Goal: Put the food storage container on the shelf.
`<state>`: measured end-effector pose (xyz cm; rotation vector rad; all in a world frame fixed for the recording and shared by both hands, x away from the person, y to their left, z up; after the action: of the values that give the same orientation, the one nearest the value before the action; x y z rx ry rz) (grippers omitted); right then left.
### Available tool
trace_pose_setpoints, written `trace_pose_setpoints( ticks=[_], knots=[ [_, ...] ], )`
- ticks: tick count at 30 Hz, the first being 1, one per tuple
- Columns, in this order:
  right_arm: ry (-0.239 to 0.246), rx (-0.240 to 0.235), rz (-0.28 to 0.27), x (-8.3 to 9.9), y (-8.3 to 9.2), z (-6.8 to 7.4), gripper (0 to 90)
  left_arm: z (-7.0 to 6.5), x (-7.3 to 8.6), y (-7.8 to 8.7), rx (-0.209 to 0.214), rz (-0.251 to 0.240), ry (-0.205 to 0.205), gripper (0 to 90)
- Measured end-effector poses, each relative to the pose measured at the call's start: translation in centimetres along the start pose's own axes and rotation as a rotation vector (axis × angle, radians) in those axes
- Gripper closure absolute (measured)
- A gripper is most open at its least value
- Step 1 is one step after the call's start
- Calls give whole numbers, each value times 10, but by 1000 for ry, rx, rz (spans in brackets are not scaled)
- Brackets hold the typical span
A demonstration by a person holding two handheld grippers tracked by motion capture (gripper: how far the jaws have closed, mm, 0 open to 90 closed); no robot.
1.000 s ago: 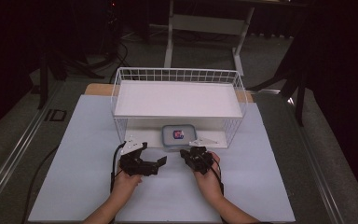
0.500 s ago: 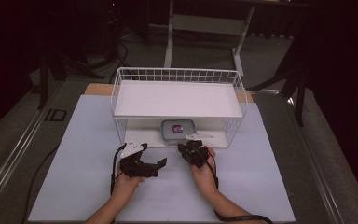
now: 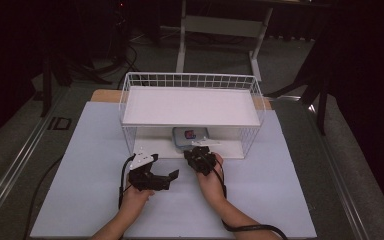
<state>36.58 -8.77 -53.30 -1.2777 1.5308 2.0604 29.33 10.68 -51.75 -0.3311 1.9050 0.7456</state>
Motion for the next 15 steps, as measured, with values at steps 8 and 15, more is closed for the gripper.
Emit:
trace_pose_setpoints(
  ticks=[8, 15],
  knots=[
    [10, 8, 0, -5, -9, 7, 899, 0, 0, 2, -3, 1, -5, 12],
    [-1, 18, -1, -13, -16, 6, 898, -1, 0, 2, -1, 1, -10, 12]
  ],
)
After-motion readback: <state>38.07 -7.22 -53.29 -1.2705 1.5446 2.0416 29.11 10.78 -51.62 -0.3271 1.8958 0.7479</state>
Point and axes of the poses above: each handheld gripper's, and its own axes: y roughly backward along the jaws, x roughly out of its underside, z roughly to its left, the point moved 1 cm from there along -y, roughly forward along the jaws, and after that the axes turned 9 degrees about x, right-handed, at the moved point
